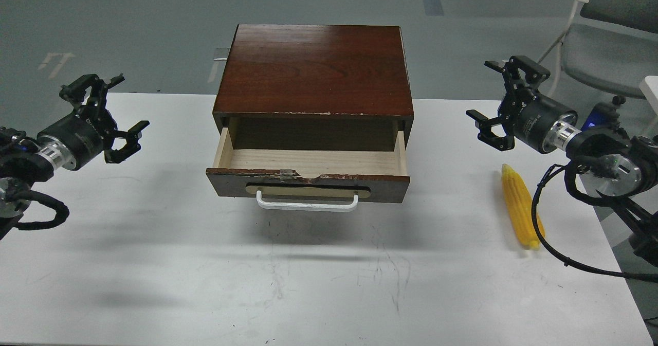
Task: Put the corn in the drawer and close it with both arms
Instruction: 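Move the right gripper back and away from the yellow corn cob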
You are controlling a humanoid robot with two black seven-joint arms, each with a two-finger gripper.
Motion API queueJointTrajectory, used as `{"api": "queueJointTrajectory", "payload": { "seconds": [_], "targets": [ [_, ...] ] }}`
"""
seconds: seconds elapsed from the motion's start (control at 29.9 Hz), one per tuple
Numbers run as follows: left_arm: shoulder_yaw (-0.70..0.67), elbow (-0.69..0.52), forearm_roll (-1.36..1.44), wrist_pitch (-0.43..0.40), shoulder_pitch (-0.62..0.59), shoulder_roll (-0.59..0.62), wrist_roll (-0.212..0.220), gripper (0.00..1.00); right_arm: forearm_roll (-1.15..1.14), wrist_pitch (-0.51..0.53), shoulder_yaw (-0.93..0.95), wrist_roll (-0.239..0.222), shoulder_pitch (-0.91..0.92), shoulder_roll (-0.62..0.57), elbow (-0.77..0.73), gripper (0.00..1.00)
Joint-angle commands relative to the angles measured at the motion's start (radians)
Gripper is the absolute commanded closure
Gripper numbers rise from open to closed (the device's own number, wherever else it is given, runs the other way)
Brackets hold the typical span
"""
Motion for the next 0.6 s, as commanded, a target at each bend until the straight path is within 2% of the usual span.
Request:
{"api": "queueJointTrajectory", "payload": {
  "seconds": [0.0,0.17,0.3,0.37,0.43,0.5,0.57],
  "targets": [
    [0.010,0.008,0.008,0.000,-0.008,-0.021,0.001,0.02,0.000,-0.002,0.022,0.001,-0.006,-0.020,0.001,0.00],
    [0.001,0.032,0.008,0.000,-0.017,-0.066,0.001,0.02,0.011,-0.003,0.091,0.009,-0.020,-0.048,0.007,0.00],
    [0.003,0.038,0.010,0.000,-0.016,-0.077,0.001,0.02,0.014,0.009,0.169,0.011,-0.077,-0.088,0.073,0.00],
    [0.003,0.038,0.010,0.000,-0.016,-0.074,0.000,0.02,0.014,0.064,0.189,0.011,-0.120,-0.114,0.093,0.00],
    [0.001,0.038,0.008,0.000,-0.016,-0.068,0.000,0.02,0.017,0.196,0.225,0.011,-0.173,-0.144,0.093,0.00],
    [0.001,0.038,0.008,0.000,-0.016,-0.063,0.000,0.02,0.017,0.253,0.259,0.012,-0.213,-0.149,0.094,0.00],
    [0.000,0.038,0.008,0.000,-0.016,-0.063,0.000,0.02,0.017,0.255,0.270,0.012,-0.227,-0.147,0.094,0.00]
  ]
}}
